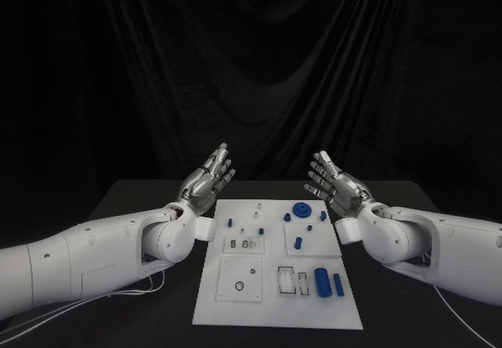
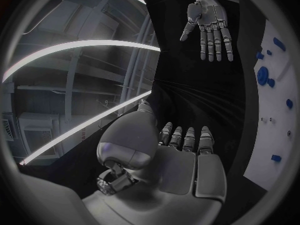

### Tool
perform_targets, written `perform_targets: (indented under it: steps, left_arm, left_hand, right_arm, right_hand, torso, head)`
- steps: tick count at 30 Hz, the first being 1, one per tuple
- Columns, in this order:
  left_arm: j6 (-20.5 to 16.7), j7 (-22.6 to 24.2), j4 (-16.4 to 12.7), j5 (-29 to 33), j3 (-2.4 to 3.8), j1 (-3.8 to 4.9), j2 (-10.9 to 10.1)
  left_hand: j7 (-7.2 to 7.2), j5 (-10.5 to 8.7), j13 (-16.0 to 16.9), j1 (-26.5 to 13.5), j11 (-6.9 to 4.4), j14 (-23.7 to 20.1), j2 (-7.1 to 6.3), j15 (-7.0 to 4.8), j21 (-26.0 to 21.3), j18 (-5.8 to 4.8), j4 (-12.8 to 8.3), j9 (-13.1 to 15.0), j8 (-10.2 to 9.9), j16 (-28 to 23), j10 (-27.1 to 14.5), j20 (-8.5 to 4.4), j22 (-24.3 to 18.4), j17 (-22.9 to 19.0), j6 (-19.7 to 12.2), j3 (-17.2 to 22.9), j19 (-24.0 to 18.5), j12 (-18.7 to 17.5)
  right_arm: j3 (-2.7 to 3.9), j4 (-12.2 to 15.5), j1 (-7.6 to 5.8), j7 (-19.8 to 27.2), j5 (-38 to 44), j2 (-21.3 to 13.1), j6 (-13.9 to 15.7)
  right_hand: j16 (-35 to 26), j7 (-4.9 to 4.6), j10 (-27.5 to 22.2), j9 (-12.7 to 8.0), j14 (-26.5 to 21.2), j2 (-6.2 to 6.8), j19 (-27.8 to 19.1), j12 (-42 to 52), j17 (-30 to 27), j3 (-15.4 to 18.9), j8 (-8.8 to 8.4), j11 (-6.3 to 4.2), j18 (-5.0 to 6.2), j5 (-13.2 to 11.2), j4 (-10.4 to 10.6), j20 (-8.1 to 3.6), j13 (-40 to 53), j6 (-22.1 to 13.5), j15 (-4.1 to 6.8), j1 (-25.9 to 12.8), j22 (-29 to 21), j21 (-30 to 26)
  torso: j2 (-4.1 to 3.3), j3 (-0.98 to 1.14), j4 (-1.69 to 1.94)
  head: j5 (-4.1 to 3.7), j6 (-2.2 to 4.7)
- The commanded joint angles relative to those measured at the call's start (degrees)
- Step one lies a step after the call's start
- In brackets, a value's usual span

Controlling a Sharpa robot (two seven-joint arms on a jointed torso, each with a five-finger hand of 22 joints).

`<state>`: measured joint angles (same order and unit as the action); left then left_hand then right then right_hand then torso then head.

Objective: Assemble the parts on the task board

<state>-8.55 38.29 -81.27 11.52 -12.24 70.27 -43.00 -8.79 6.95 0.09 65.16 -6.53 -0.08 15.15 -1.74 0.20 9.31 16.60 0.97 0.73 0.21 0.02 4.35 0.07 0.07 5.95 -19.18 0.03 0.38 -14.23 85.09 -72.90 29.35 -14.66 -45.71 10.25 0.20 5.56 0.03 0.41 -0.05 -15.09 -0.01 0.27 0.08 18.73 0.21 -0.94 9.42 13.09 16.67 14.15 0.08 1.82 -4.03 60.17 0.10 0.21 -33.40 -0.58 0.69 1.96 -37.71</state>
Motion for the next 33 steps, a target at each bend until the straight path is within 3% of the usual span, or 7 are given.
perform_targets:
  steps: [1,5,13,17,19,26,33]
  left_arm:
    - [3.2,5.76,-0.09,-0.68,0.09,-0.08,0.13]
    - [3.71,5.75,0.13,-0.81,0.09,-0.17,0.09]
    - [2.13,6.12,0.23,-7.15,0.08,-0.73,-1.72]
    - [1.46,7.36,0.76,-11.86,0.08,-0.82,-3.15]
    - [1.1,7.97,0.94,-13.82,0.08,-0.84,-4.08]
    - [-0.61,9.9,0.35,-17.73,0.09,-0.82,-7.15]
    - [-3.04,11.21,-2.42,-20.25,0.09,-0.61,-10.51]
  left_hand:
    - [-0.21,0.5,-0.09,0.62,0.3,0.08,-0.07,-1.0,-0.2,0.91,0.03,0.03,0.25,-0.21,-0.02,0.19,-0.07,-0.07,0.16,0.09,-0.03,-0.38]
    - [-0.05,0.76,-0.09,0.77,0.42,0.08,0.05,-0.85,-0.2,0.92,0.03,0.04,0.26,-0.21,-0.02,0.23,-0.07,-0.07,0.23,0.18,-0.03,-0.38]
    - [3.12,10.84,-0.09,6.16,6.75,0.08,0.93,3.28,-0.08,0.94,0.16,0.19,0.44,-0.21,-0.02,4.33,0.05,-0.07,1.32,2.37,0.09,-0.38]
    - [4.03,14.27,1.27,9.83,10.01,0.79,0.59,5.52,1.63,1.04,0.25,0.4,0.65,0.8,3.11,7.08,1.22,0.48,2.78,2.75,2.34,2.72]
    - [4.7,14.53,1.94,11.24,11.01,16.57,0.6,9.76,9.55,1.08,0.11,0.55,0.81,14.28,5.27,9.84,5.25,5.02,4.04,2.24,15.17,6.37]
    - [5.56,15.51,2.13,13.55,12.07,22.08,0.16,11.76,15.61,0.93,0.05,0.78,1.08,20.59,6.14,11.52,7.65,5.04,6.11,1.68,25.65,9.33]
    - [6.33,17.23,2.3,14.92,12.59,21.39,-0.32,12.04,15.5,0.84,0.06,1.0,1.39,21.13,7.32,11.81,7.32,4.24,8.32,1.47,25.39,11.22]
  right_arm:
    - [0.05,0.04,0.12,-0.72,-0.39,-0.11,-3.82]
    - [0.05,-0.37,0.18,-1.15,0.99,-0.22,-5.02]
    - [0.06,-1.92,-0.17,-1.98,7.2,-0.35,-6.75]
    - [0.06,-2.87,-1.1,-1.86,13.07,-0.32,-6.46]
    - [0.06,-3.02,-1.97,-2.21,16.13,-0.38,-5.74]
    - [0.06,-2.08,-6.41,-5.95,33.77,-2.02,0.98]
    - [0.06,-1.4,-12.09,-16.97,66.37,-2.58,5.35]
  right_hand:
    - [-0.2,-0.32,-0.03,0.14,0.05,0.24,0.04,-0.27,-0.08,0.06,0.36,0.92,0.86,0.29,-0.1,0.78,-0.08,0.57,-0.94,0.57,-0.07,-0.18]
    - [-0.2,-1.08,-0.03,0.24,0.05,0.39,0.69,-0.27,-0.08,-0.19,0.45,2.76,1.0,0.69,-0.14,1.67,-0.08,1.12,-2.81,0.89,0.36,0.36]
    - [5.28,-4.93,2.18,1.22,4.13,1.86,16.43,5.56,1.77,-2.64,2.54,9.65,-0.2,9.11,-3.56,2.47,1.47,6.49,-8.16,10.71,4.73,9.51]
    - [22.6,-7.85,5.36,1.67,23.79,2.3,34.78,13.11,6.95,-4.97,3.82,13.42,-0.92,14.39,-8.42,2.06,2.78,9.65,-8.32,17.76,8.87,19.62]
    - [31.21,-9.49,10.99,2.28,36.45,2.69,43.79,22.13,9.8,-6.74,5.44,14.75,0.38,13.44,-11.88,1.66,4.74,13.29,-6.53,22.3,11.82,25.97]
    - [54.76,-13.97,27.31,3.91,61.54,4.36,60.5,34.9,15.94,-9.34,12.61,10.48,0.6,11.32,-17.43,-4.55,4.89,30.22,0.45,27.34,31.3,55.23]
    - [62.79,-12.77,37.14,3.75,70.0,6.63,74.03,30.68,18.42,-10.59,13.31,8.76,-3.41,3.92,-16.86,-5.57,3.44,39.8,1.58,26.9,60.14,76.03]
  torso:
    - [-0.08,0.02,-0.06]
    - [-0.06,-0.01,-0.03]
    - [-0.44,0.17,-0.39]
    - [-1.11,0.27,-0.12]
    - [-2.06,0.44,-0.06]
    - [-5.09,0.4,1.06]
    - [-8.36,0.06,2.37]
  head:
    - [0.03,-0.21]
    - [0.15,-0.83]
    - [0.91,-2.46]
    - [0.88,-3.75]
    - [0.92,-4.01]
    - [0.47,-5.19]
    - [0.27,-5.41]
